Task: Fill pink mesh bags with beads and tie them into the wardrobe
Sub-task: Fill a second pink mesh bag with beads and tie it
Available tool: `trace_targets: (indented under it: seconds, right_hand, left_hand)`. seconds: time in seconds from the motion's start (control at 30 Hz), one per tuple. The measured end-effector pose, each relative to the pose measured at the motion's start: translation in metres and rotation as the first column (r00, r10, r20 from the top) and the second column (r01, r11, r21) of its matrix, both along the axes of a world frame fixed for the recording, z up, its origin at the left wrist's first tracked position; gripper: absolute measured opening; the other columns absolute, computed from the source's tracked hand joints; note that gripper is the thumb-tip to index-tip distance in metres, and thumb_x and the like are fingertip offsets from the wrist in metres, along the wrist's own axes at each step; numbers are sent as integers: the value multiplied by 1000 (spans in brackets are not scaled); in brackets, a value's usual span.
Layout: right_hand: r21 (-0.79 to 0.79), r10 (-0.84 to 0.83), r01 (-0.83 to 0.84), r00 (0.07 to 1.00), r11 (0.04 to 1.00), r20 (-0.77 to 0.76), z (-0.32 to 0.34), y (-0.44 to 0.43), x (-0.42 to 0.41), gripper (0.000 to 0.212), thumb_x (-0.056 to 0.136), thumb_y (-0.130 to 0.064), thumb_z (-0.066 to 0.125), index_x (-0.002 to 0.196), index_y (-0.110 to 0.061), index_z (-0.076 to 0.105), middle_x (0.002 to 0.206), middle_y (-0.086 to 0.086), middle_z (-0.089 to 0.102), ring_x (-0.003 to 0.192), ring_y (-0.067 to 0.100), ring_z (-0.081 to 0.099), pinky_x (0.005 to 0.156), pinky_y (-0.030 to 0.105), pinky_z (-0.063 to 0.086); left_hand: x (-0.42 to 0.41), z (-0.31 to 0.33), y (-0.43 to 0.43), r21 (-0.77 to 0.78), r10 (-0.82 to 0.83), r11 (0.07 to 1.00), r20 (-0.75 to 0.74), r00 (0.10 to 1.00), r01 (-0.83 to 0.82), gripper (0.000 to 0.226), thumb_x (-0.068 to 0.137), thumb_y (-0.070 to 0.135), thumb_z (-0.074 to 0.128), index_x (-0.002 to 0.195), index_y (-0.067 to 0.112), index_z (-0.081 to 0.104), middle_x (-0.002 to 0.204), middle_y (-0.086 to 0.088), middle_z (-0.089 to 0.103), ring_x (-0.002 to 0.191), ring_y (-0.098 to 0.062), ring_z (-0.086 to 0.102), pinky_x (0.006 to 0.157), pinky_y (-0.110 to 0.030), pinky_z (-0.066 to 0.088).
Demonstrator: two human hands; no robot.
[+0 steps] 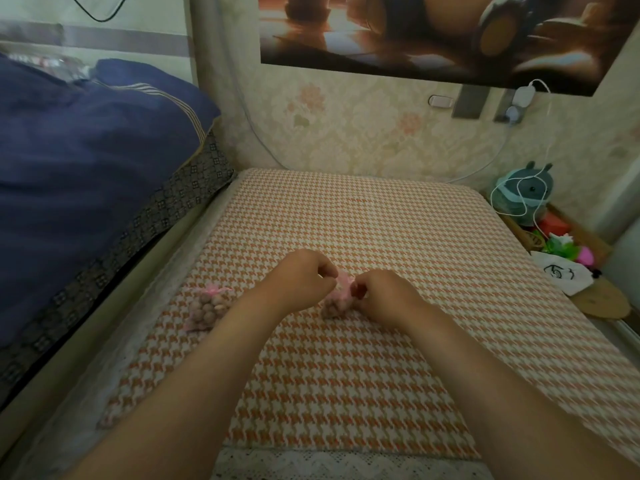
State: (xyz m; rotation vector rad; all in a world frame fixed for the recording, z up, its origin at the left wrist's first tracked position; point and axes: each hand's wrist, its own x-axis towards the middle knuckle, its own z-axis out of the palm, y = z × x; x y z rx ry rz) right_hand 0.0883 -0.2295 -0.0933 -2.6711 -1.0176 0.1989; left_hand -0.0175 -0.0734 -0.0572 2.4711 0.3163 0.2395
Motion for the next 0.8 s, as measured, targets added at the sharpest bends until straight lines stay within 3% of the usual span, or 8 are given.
trace_targets:
  seconds: [0.07,0.17,0.27,0.37,0.47,0.6,0.8]
  right_hand:
    - [17,-26,27,999,1000,-18,0,-2,1,19,88,-46,72,95,-29,74,95,-9,72,86,14,65,76,33,54]
    - [102,-92,94,995,990,-24,2,-5,5,17,92,-34,71,105,-24,76,101,-5,75,88,13,66,81,31,53]
    - [330,-139,165,985,929,-102,14,-6,7,16,94,-23,71,107,-17,77,94,-6,73,83,9,67,73,22,50]
    - [519,-88,170,980,838,-180,31,-3,-1,14,91,-24,75,104,-21,78,90,-11,72,79,1,70,70,25,56]
    - [465,21,23,996,885,-89,40,-2,-14,10,88,-32,77,98,-31,79,90,-16,72,72,-13,60,68,15,45]
    - [341,84,-102,994,934,66,39,-2,-24,16,89,-43,72,103,-36,76,99,-19,64,89,-3,58,76,24,48]
    - [306,111,-143,986,941,120,44,0,-28,17,89,-48,70,102,-38,75,103,-19,59,96,0,57,78,25,47]
  left_hand:
    - [1,-1,0,-29,8,1000,7,1000,-8,20,89,17,63,106,20,74,112,6,70,94,-5,60,77,-17,43]
    - [1,1,-3,-76,-10,997,13,1000,11,24,87,16,65,109,19,73,110,7,69,95,-5,61,78,-16,45]
    - [1,2,-5,-91,-38,995,-6,999,38,28,85,19,66,112,20,72,110,9,68,97,-6,62,75,-17,45]
    - [3,3,-4,-113,-52,992,-26,998,49,28,85,22,67,113,23,71,107,11,67,92,-5,62,73,-18,47]
    - [3,4,-3,-129,-67,990,-37,997,62,24,86,22,65,109,23,71,103,6,71,88,-10,66,74,-28,55]
    - [2,7,-2,-150,-128,982,-70,989,116,29,82,14,66,109,23,72,99,5,72,86,-12,67,73,-28,56]
    - [-3,6,3,-180,-154,974,-71,985,140,33,80,16,72,113,20,71,107,7,71,89,-6,66,79,-25,53]
